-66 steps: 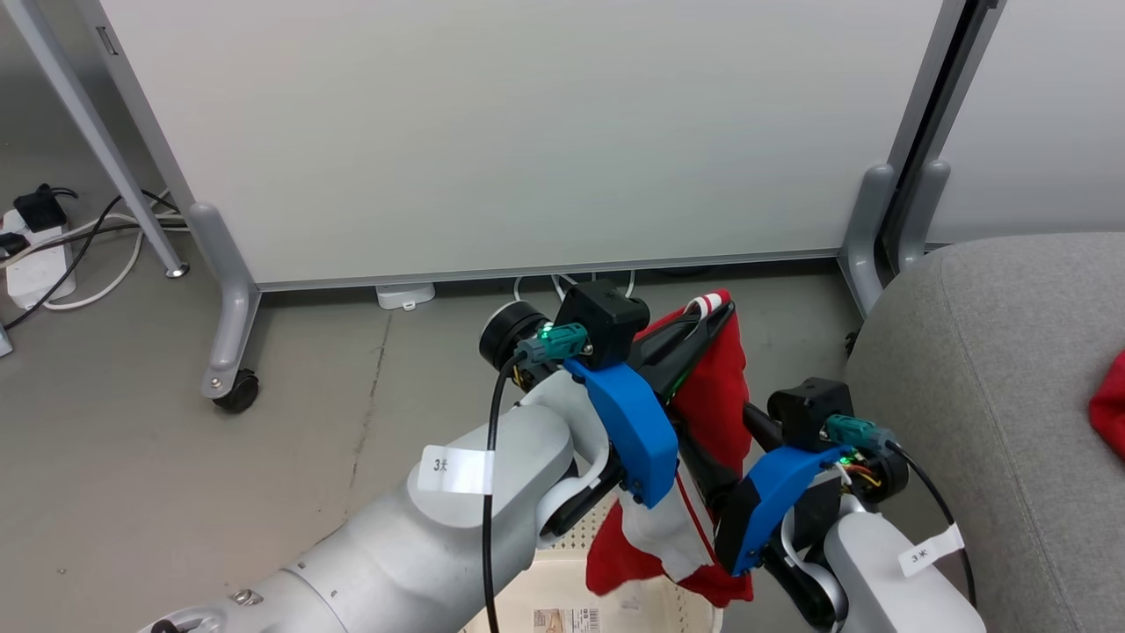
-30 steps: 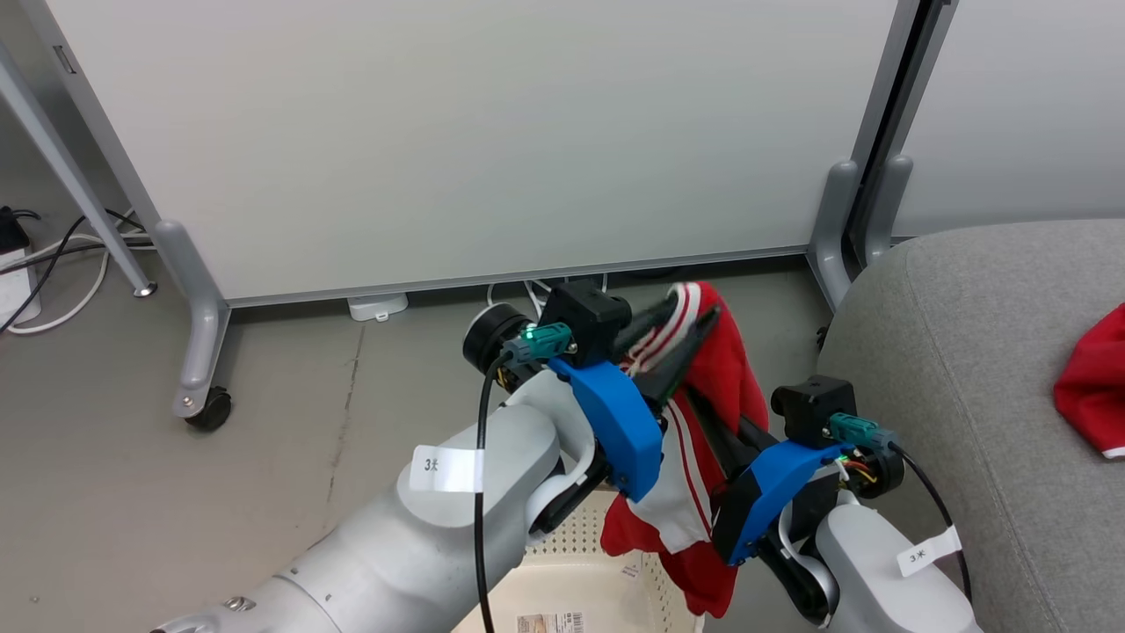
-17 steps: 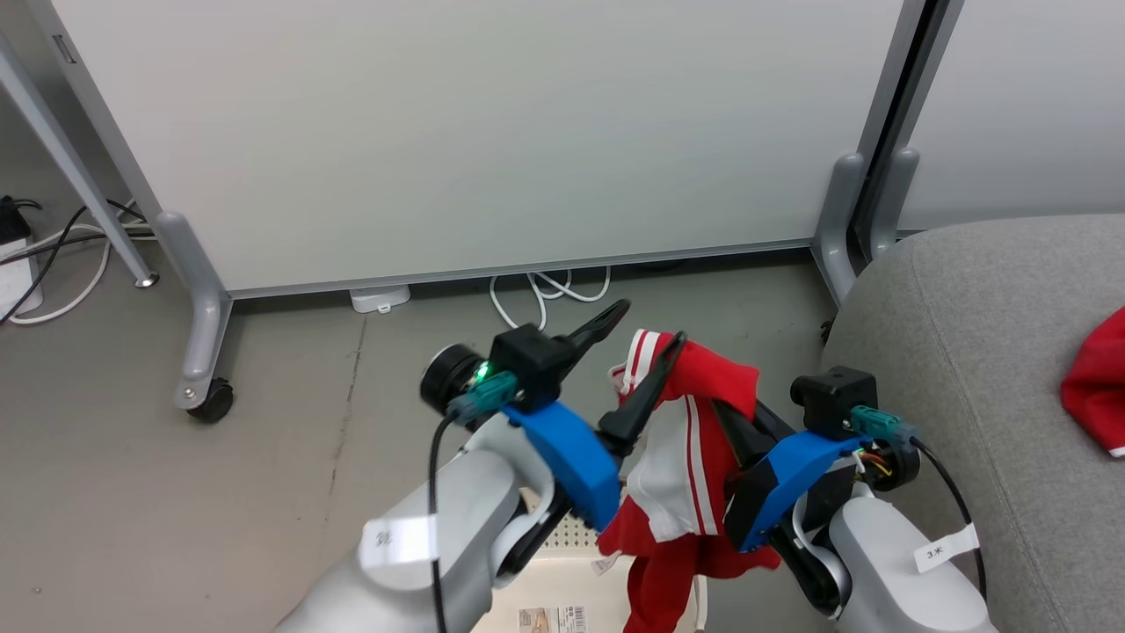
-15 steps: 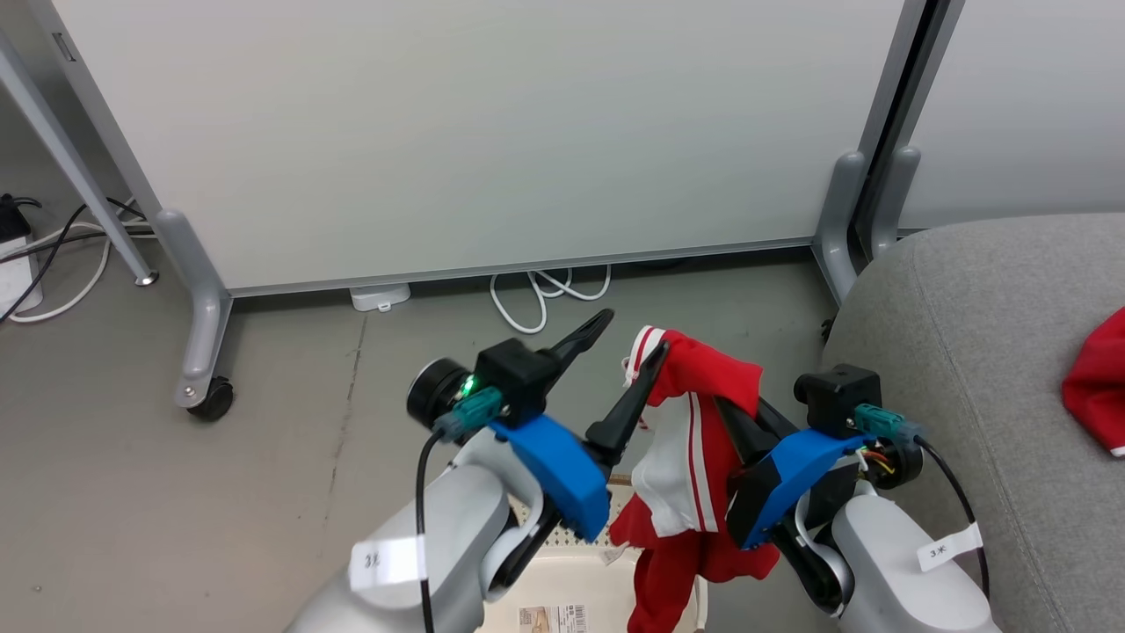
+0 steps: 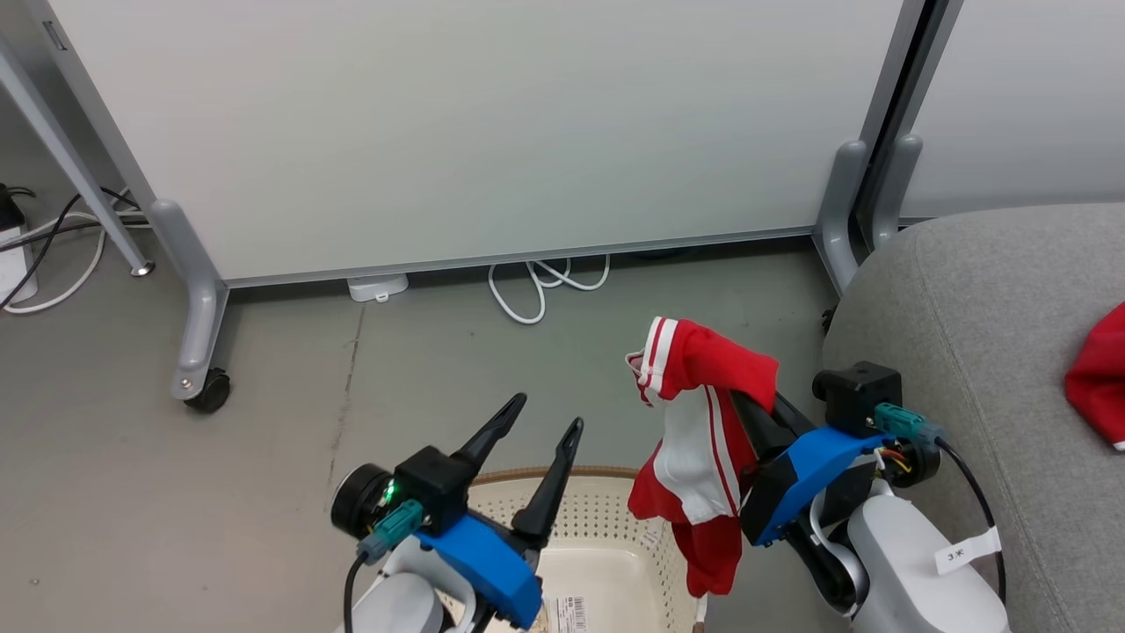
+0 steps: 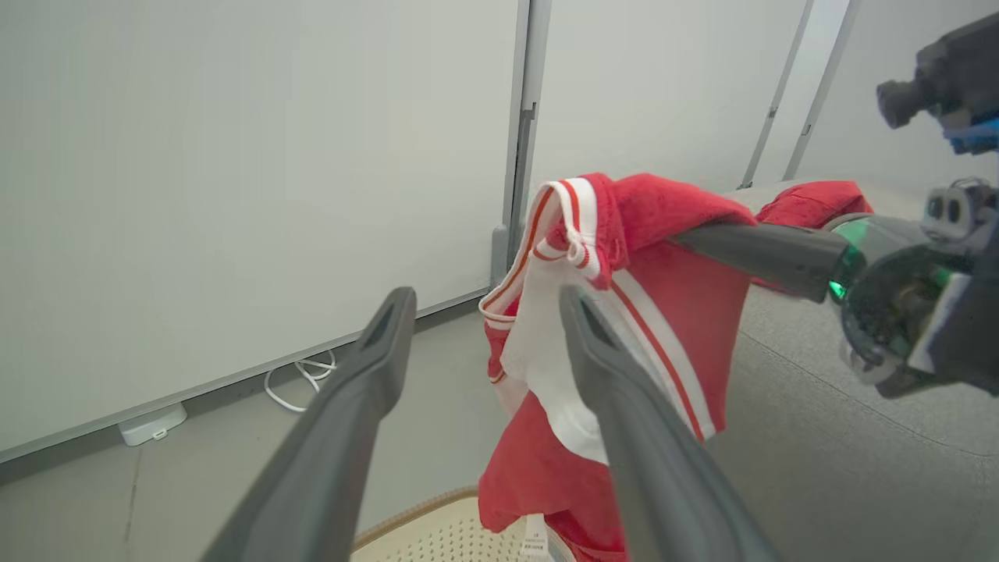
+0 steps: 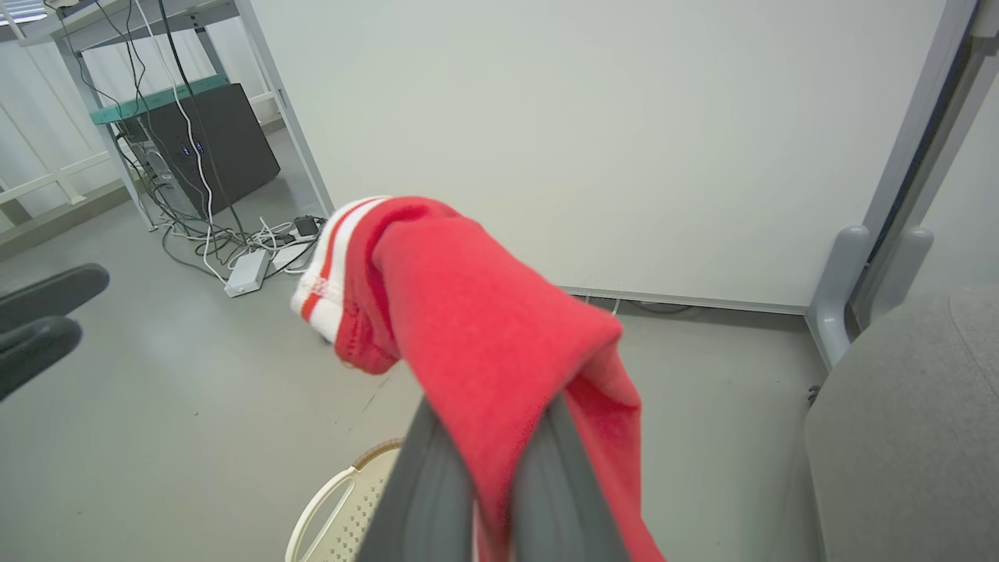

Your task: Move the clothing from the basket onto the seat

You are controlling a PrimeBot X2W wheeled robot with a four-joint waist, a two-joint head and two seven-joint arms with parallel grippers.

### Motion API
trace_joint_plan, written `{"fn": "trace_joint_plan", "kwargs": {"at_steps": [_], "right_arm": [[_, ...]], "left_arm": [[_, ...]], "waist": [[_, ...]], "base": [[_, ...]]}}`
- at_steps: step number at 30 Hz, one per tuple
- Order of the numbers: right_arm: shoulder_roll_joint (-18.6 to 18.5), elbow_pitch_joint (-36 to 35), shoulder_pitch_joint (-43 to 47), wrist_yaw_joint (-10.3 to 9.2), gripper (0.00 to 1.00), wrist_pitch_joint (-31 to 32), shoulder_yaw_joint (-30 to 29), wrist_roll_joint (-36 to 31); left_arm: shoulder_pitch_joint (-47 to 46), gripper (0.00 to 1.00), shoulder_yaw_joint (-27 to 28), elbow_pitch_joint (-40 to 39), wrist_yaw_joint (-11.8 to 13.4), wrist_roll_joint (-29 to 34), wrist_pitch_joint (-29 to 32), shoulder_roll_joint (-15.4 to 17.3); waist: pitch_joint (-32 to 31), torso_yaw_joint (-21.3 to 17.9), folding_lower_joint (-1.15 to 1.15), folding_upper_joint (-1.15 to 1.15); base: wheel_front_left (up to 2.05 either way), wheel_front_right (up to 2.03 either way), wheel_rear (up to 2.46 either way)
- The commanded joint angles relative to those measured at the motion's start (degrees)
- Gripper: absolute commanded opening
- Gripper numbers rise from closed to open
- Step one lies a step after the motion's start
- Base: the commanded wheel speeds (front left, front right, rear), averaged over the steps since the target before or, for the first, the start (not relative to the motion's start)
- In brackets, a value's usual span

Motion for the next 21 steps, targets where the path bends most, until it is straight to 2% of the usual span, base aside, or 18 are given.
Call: {"fn": "trace_joint_plan", "kwargs": {"at_steps": [1, 11, 21], "right_arm": [[-0.3, -0.4, 0.8, 0.02, 0.0, 0.0, -0.2, -0.2], [-0.2, -2.5, 2.0, 0.03, 0.0, 1.1, -1.8, -1.1], [0.1, -3.7, 2.9, 0.03, 0.0, 1.8, -2.6, -1.5]], "left_arm": [[0.8, 1.0, 0.6, -0.2, -0.1, 0.4, -0.2, 0.1], [5.6, 1.0, 7.0, -1.7, -0.1, 2.7, -0.2, -0.4], [6.9, 1.0, 8.5, -2.0, -0.1, 3.8, -0.2, -0.5]], "waist": [[0.0, 0.0, 0.0, 0.0], [0.3, 0.1, 0.0, 0.0], [-0.1, -0.2, 0.0, 0.0]], "base": [[0.0, 0.0, 0.0], [0.0, 0.0, 0.0], [0.0, 0.0, 0.0]]}}
